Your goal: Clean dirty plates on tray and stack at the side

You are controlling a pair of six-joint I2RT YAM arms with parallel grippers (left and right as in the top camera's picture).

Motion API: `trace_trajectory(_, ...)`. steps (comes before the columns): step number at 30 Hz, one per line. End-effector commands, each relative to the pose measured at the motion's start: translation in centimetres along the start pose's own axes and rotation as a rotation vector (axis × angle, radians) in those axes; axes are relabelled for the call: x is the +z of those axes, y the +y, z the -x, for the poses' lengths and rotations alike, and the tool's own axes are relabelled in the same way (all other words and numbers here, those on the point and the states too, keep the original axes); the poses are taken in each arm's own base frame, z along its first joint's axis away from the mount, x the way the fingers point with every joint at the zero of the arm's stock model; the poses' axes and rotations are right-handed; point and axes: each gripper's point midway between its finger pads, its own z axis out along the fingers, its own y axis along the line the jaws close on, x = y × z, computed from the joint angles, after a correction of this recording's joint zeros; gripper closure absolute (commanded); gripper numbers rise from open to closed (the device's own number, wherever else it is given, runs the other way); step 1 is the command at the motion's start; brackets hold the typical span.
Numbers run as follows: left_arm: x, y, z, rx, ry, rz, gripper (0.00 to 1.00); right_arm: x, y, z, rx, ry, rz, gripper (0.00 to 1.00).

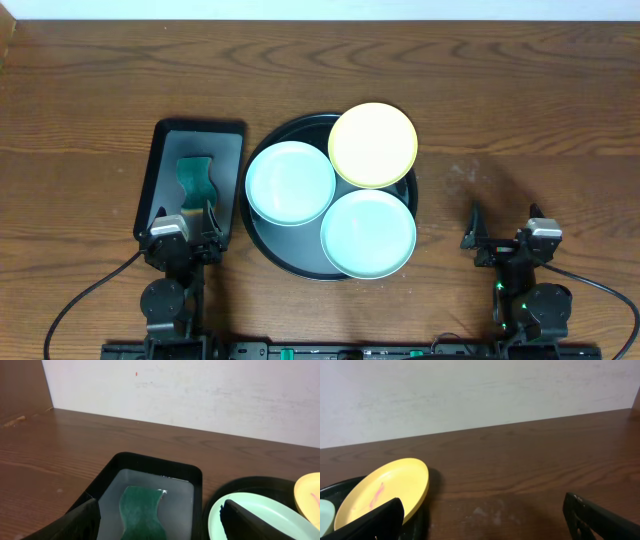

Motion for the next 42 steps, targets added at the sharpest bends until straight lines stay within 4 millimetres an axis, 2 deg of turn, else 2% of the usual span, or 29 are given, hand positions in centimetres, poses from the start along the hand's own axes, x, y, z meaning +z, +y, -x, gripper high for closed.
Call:
trace_trajectory(1, 0.1, 0.2, -1.7, 0.024, 0.05, 0.009, 0.23, 0.0, -0.4, -0.1, 0.001, 0.004, -0.018, 0.01)
trace_trajectory(22, 0.1, 0.2, -1.7, 0.024, 0.05, 0.008, 0.23, 0.0, -0.4, -0.1, 0.005, 0.003, -0.013, 0.01)
trace_trajectory(25, 0.1, 0.1, -1.6, 0.022, 0.045, 0.002, 0.23, 0.0, 0.8, 0.0, 0.029, 0.001, 0.056, 0.01)
trace_trajectory(28, 0.0, -1.2, -1.4, 0.021, 0.043, -0.073, 0.22, -0.2, 2.6, 0.4, 0.026, -0.008, 0.158, 0.01)
trace_trajectory(30, -0.2, -2.4, -0.9, 0.02, 0.051, -0.14, 0.23, -0.5, 3.7, 1.1, 0.022, -0.026, 0.22, 0.01)
trace_trajectory(36, -0.6, -2.9, 1.9, 0.015, 0.112, -0.141, 0.23, -0.7, 4.6, 4.1, 0.021, -0.022, 0.249, 0.01)
trace_trajectory(42, -0.3, -3.5, 5.6, 0.01, 0.297, -0.134, 0.22, 1.0, 6.1, 8.1, -0.007, 0.069, 0.287, 0.01)
